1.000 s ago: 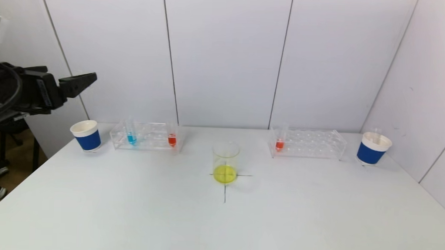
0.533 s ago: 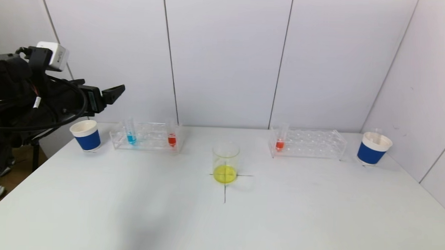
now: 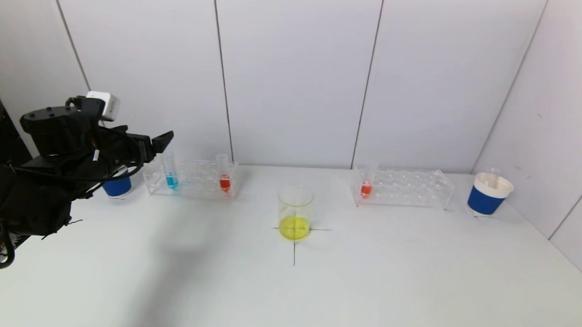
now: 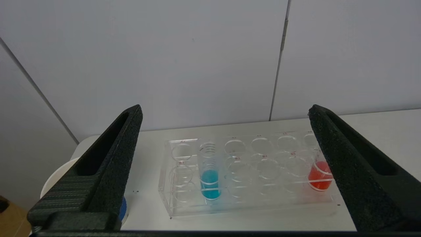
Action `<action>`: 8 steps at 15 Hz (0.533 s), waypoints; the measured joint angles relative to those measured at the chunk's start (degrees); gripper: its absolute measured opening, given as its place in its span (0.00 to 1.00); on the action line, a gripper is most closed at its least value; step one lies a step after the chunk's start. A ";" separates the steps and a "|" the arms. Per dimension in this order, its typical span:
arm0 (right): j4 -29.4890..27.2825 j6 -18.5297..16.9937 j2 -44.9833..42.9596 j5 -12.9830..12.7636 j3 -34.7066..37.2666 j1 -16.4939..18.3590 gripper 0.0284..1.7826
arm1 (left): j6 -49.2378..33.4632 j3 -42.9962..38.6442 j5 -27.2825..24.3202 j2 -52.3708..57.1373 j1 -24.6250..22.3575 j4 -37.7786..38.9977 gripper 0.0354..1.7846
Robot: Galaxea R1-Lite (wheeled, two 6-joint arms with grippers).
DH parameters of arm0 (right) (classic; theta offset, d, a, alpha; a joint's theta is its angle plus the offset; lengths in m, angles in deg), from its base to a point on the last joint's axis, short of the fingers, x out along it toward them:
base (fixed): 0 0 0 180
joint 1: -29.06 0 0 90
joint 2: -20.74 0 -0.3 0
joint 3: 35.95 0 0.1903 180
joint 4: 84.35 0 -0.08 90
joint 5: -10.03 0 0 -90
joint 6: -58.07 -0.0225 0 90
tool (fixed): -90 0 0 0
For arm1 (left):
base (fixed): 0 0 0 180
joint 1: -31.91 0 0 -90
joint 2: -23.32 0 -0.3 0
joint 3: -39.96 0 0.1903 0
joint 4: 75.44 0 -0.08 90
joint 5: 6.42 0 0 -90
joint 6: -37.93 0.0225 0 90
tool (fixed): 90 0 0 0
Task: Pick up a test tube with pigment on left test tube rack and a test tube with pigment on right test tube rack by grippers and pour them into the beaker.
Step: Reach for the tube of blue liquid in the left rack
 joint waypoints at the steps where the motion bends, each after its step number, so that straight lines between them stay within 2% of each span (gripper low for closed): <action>1: 0.00 0.02 0.00 0.00 0.00 0.00 0.99 | -0.02 0.30 0.02 -1.90 -0.13 1.37 0.99; 8: 0.00 0.00 0.00 0.00 0.00 0.00 0.99 | 0.12 1.73 -0.11 -9.40 -0.52 5.00 0.99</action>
